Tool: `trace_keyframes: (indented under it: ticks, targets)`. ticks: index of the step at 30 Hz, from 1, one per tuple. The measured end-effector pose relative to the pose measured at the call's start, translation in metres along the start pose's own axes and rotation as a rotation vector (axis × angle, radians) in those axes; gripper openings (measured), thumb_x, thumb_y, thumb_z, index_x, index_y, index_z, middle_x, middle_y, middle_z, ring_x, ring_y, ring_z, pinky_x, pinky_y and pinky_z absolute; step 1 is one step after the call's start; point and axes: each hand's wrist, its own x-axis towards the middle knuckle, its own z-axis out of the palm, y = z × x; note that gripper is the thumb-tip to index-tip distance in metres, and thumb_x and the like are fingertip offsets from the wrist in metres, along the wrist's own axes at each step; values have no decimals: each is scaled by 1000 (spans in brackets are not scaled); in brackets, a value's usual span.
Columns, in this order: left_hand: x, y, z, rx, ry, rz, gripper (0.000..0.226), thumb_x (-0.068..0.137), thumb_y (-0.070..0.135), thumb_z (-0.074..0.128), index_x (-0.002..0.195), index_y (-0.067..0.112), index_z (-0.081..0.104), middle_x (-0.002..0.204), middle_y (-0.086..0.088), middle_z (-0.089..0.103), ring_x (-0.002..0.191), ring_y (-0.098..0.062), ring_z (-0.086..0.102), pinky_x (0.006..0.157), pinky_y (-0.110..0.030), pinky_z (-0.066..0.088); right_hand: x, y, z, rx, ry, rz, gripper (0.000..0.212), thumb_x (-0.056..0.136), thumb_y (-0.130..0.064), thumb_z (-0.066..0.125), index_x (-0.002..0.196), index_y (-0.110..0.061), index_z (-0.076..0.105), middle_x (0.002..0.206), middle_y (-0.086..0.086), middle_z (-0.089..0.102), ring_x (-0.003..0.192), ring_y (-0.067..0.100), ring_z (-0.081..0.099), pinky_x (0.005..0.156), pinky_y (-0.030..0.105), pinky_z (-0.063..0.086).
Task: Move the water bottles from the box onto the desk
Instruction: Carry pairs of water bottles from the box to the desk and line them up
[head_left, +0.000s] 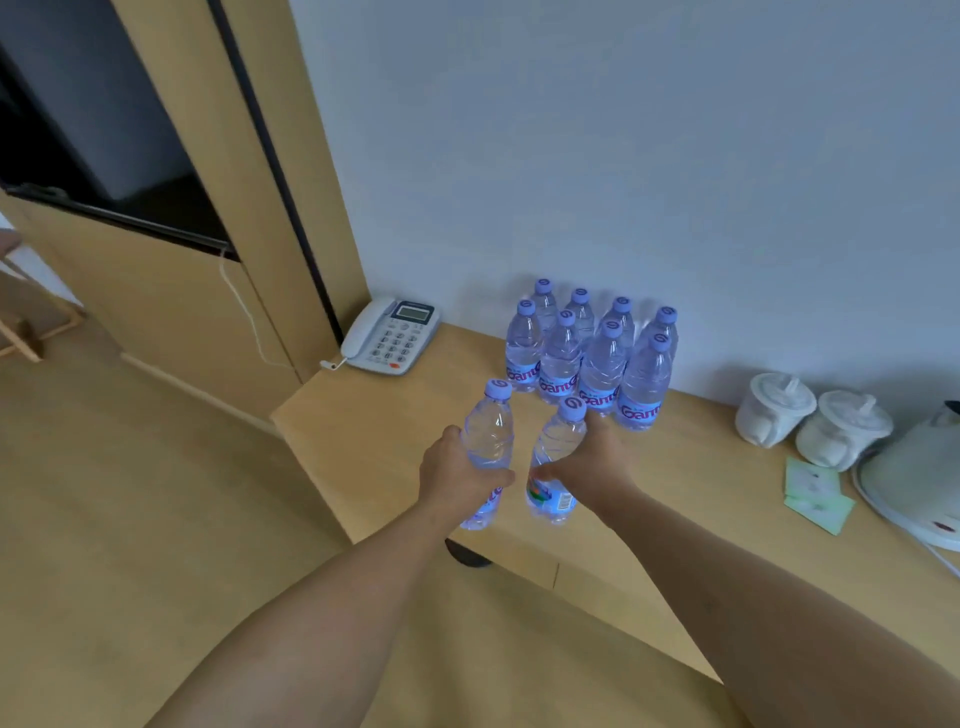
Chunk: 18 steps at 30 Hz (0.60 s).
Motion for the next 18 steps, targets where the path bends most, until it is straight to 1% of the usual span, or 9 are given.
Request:
trace_keyframes:
  ticks: [2, 4, 6, 9, 13, 16, 18]
  targets:
    - [37, -1, -1, 28, -29, 14, 67, 52, 43, 93, 102, 18, 56, 95, 6, 65, 86, -18, 64, 74, -31, 52, 26, -4, 10, -4, 29, 17, 83, 52, -18, 96, 124, -22, 53, 109, -7, 61, 106, 24, 60, 90, 43, 53]
    - [68, -1, 4, 16, -44, 16, 67, 53, 40, 94, 103, 17, 56, 96, 5, 65, 88, -20, 64, 76, -32, 52, 50, -4, 19, -33, 41, 37, 85, 52, -21, 96, 125, -21, 53, 111, -5, 62, 105, 25, 60, 91, 43, 53]
    - [94, 1, 12, -11, -67, 5, 66, 52, 38, 94, 103, 18, 57, 97, 6, 66, 88, -19, 65, 77, -32, 54, 72, -1, 26, -66, 60, 70, 83, 52, -24, 96, 124, -21, 53, 110, -3, 65, 103, 26, 62, 89, 43, 53]
    - [133, 5, 24, -20, -111, 21, 67, 50, 37, 95, 104, 21, 59, 95, 8, 67, 88, -17, 66, 79, -32, 54, 110, -1, 33, -99, 87, 97, 77, 52, -29, 95, 116, -26, 51, 104, -6, 65, 95, 24, 61, 80, 39, 52]
    - [172, 6, 39, 13, -119, 34, 64, 50, 41, 96, 99, 23, 58, 89, 12, 69, 83, -15, 66, 75, -31, 53, 151, -3, 42, -81, 91, 88, 77, 55, -28, 92, 119, -28, 49, 95, -11, 62, 90, 20, 60, 74, 34, 48]
    - [190, 8, 48, 46, -151, 43, 64, 50, 44, 94, 99, 25, 58, 90, 11, 71, 84, -15, 67, 77, -35, 55, 165, -3, 49, -87, 106, 84, 77, 55, -25, 89, 120, -33, 48, 85, -19, 59, 89, 21, 63, 74, 38, 54]
    - [202, 11, 52, 38, -163, 50, 65, 49, 45, 95, 100, 26, 59, 90, 11, 71, 84, -15, 67, 77, -34, 55, 173, -5, 52, -88, 124, 82, 78, 54, -27, 88, 121, -35, 48, 84, -20, 60, 90, 21, 63, 77, 42, 56]
